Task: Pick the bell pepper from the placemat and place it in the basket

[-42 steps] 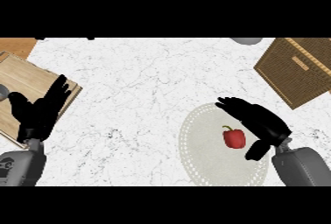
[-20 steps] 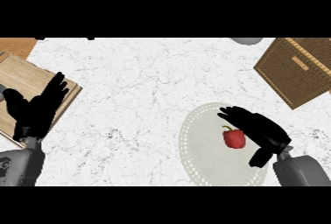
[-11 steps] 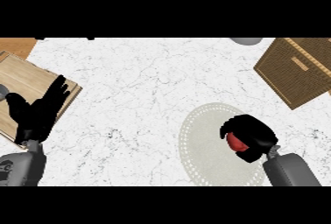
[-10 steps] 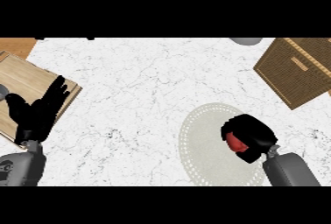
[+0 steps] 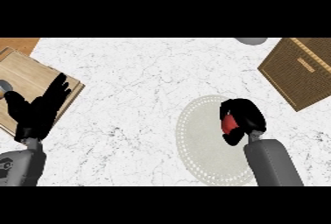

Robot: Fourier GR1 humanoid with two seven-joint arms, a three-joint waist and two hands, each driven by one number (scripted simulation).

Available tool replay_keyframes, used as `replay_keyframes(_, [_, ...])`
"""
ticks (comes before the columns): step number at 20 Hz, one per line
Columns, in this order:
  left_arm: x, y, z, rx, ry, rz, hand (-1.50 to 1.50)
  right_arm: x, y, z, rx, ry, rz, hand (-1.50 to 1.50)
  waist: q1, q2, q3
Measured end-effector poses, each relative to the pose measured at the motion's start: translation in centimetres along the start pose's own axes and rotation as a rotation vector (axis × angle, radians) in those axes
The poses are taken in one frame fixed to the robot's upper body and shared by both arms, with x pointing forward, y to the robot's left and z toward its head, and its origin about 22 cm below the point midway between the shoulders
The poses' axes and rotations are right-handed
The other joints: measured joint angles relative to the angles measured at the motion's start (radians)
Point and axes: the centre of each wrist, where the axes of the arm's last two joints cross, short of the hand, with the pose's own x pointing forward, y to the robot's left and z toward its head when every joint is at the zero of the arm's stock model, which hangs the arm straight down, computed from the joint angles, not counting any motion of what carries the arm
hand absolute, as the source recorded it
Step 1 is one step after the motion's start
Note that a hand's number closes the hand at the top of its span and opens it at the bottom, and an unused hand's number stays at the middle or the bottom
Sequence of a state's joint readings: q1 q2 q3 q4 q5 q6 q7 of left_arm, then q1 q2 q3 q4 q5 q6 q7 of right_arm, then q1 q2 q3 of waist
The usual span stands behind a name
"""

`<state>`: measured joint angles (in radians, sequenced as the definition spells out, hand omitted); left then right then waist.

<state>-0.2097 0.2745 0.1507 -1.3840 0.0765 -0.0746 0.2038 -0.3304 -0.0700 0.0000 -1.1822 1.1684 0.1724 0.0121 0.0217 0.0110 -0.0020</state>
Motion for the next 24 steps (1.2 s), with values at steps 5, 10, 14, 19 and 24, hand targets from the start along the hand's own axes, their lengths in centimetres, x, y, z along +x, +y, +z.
replay_keyframes(5, [1.0, -1.1, -0.6, -0.040, -0.029, -0.006, 0.00, 1.7, -2.6, -2.5, -0.136, 0.319, -0.173, 1.50, 0.055, 0.014, 0.004])
replay_keyframes(10, [1.9, -2.9, -1.3, -0.091, -0.045, -0.010, 0.00, 4.9, -6.0, -5.2, -0.288, 0.494, -0.360, 1.50, 0.107, 0.023, 0.006])
replay_keyframes(14, [2.3, -3.7, -1.7, -0.109, -0.047, -0.022, 0.00, 8.2, -9.2, -6.5, -0.499, 0.480, -0.503, 1.50, 0.125, 0.024, 0.006])
replay_keyframes(19, [2.3, -3.9, -1.9, -0.107, -0.046, -0.027, 0.00, 13.2, -12.2, -7.8, -0.737, 0.438, -0.541, 1.50, 0.122, 0.018, 0.002])
replay_keyframes(24, [1.8, -3.7, -1.9, -0.080, -0.031, -0.019, 0.00, 17.2, -14.8, -8.9, -0.853, 0.455, -0.503, 1.50, 0.094, 0.013, 0.000])
